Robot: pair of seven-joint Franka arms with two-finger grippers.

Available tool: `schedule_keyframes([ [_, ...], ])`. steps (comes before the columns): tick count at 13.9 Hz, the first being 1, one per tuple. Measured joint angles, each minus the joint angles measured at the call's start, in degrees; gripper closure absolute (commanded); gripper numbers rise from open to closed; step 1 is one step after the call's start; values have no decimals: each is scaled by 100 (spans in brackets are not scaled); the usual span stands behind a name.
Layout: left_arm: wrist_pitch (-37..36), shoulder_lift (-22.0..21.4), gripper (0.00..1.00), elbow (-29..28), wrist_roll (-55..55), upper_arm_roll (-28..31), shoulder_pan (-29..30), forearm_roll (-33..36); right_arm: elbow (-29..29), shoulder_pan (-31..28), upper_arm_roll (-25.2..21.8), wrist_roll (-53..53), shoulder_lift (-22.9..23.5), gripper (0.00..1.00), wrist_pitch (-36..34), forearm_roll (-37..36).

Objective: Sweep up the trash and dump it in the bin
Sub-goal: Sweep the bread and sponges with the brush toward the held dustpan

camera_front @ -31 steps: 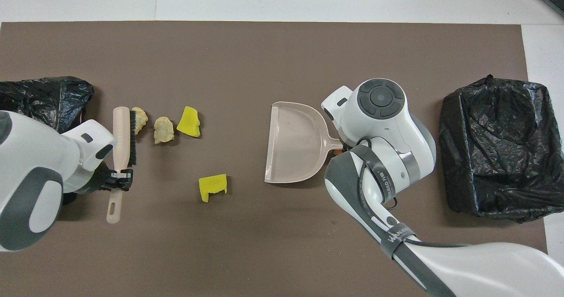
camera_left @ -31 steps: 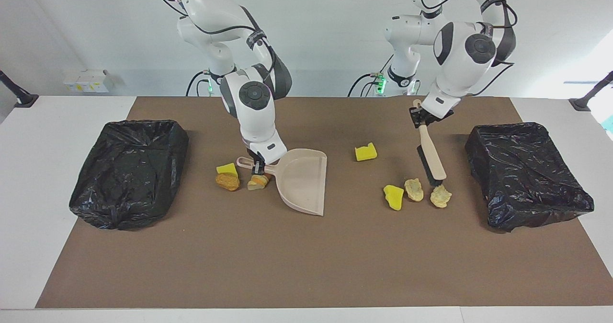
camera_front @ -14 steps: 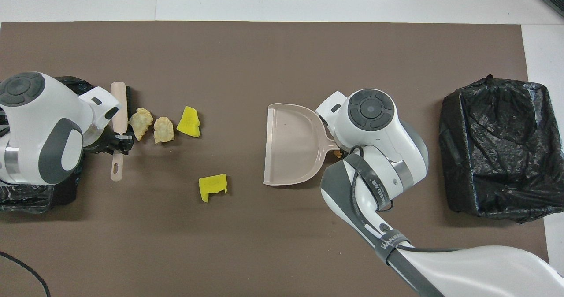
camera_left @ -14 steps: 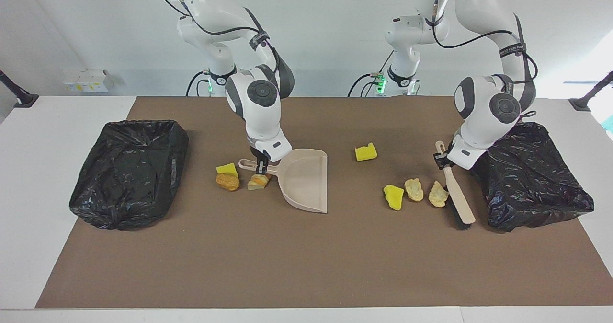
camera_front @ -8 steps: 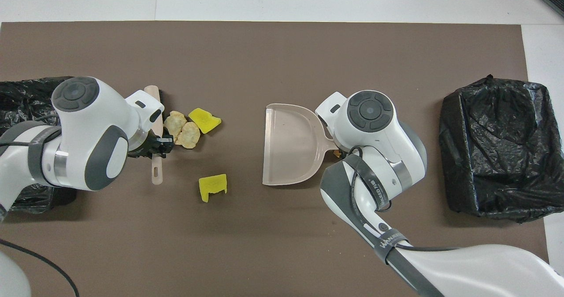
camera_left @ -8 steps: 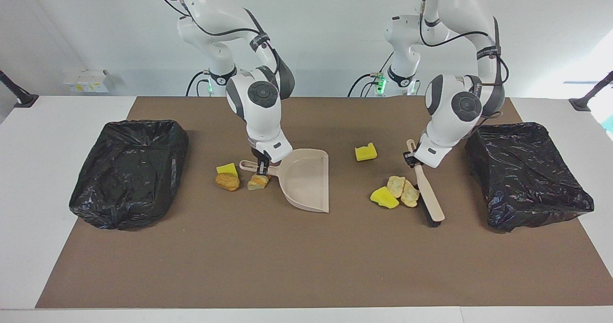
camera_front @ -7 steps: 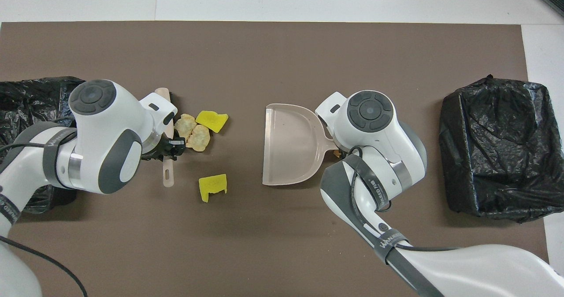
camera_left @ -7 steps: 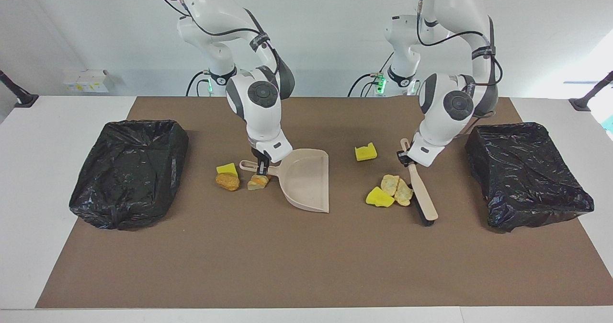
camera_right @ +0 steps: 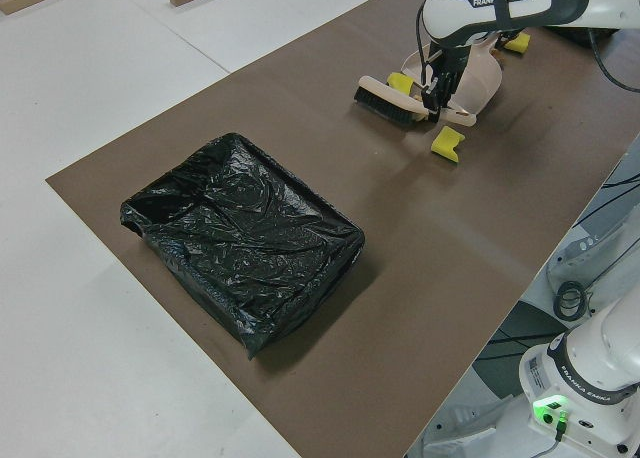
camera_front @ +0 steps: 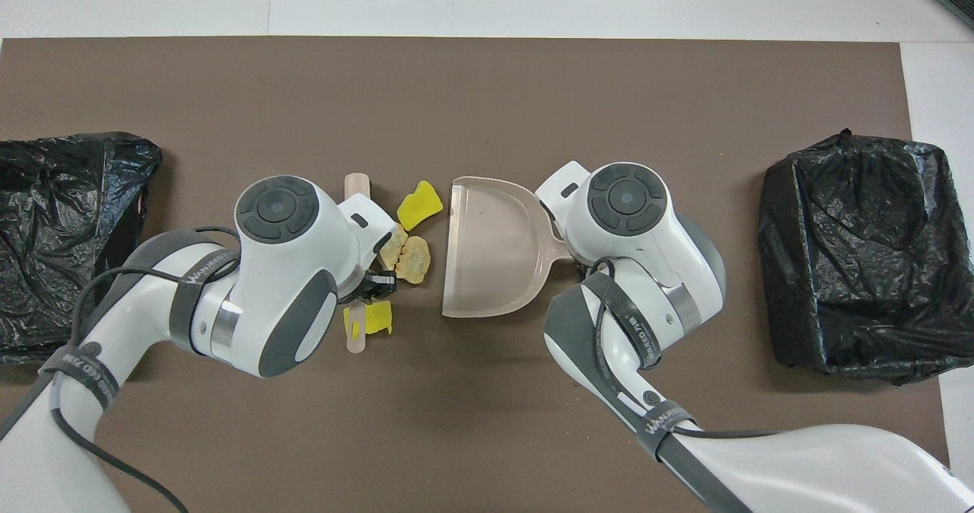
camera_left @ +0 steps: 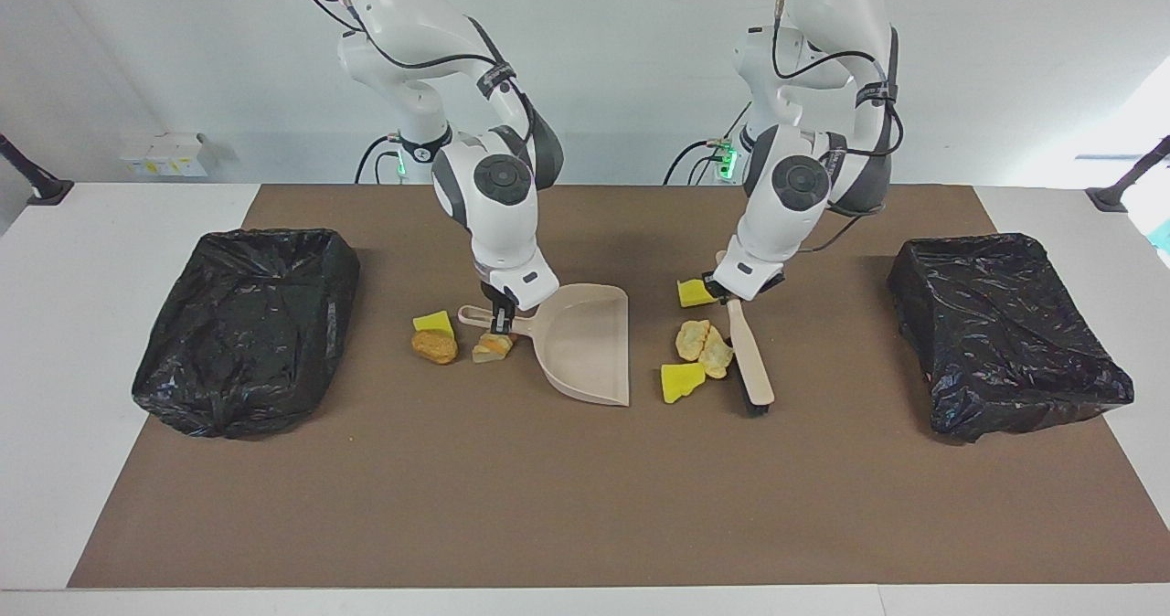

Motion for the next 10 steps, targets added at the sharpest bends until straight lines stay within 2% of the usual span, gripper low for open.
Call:
schedule_keyframes([
  [3, -2, -166, 100, -209, -27, -2, -255, -6, -2, 64, 0, 104, 10, 100, 46, -26],
  [7, -2, -221, 100, -242, -138, 6, -398, -122, -4, 68, -1, 122, 11, 100, 49, -36],
  [10, 1, -255, 100, -242, -394, 1, -760, -269, -5, 69, -1, 128, 12, 100, 49, -37],
])
